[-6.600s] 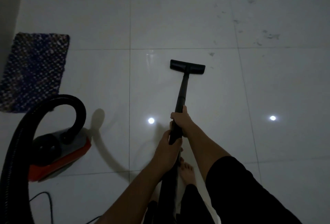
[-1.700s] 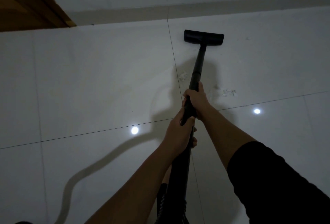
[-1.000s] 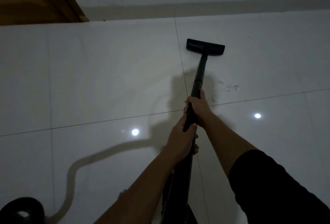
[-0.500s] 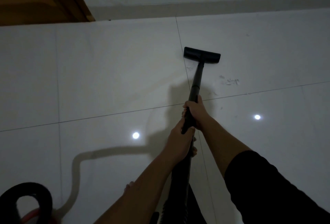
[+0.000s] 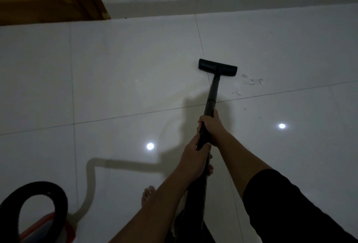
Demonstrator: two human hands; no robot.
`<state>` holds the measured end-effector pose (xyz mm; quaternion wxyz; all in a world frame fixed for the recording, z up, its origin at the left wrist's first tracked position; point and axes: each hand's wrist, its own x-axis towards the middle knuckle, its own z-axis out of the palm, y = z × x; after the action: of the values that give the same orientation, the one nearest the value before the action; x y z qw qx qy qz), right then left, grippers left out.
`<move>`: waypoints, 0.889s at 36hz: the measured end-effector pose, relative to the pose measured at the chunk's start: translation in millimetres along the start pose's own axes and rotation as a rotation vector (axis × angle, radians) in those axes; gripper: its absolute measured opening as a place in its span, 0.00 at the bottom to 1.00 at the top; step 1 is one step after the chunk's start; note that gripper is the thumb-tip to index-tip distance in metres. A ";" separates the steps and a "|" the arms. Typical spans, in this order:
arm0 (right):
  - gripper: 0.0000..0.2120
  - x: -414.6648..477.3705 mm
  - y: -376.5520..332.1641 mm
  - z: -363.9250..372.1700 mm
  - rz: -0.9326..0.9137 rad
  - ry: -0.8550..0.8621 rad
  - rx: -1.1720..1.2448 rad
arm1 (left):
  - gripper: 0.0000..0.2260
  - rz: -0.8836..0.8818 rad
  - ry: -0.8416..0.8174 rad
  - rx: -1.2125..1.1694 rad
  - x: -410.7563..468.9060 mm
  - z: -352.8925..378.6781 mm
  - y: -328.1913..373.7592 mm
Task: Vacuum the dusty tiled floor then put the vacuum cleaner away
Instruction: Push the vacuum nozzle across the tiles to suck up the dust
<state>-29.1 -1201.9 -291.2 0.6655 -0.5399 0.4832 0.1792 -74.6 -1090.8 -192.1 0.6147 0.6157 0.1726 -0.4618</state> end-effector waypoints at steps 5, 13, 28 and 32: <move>0.39 3.3 -3.4 -5.9 0.007 -0.009 -0.030 | 0.19 0.002 0.024 -0.027 2.9 10.3 -1.3; 0.35 2.5 -9.1 -17.4 -0.011 -0.018 -0.056 | 0.19 0.020 0.041 -0.041 3.6 25.6 -1.1; 0.37 -20.8 14.2 -42.7 0.006 0.015 -0.046 | 0.20 0.013 -0.001 -0.041 -20.0 42.6 -23.9; 0.39 -34.2 26.9 -40.5 0.013 0.029 -0.002 | 0.19 -0.003 -0.021 -0.020 -31.5 35.2 -31.0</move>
<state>-83.8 -1218.8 -275.3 0.6568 -0.5400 0.4960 0.1762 -127.6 -1106.2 -179.7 0.6221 0.6044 0.1717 -0.4671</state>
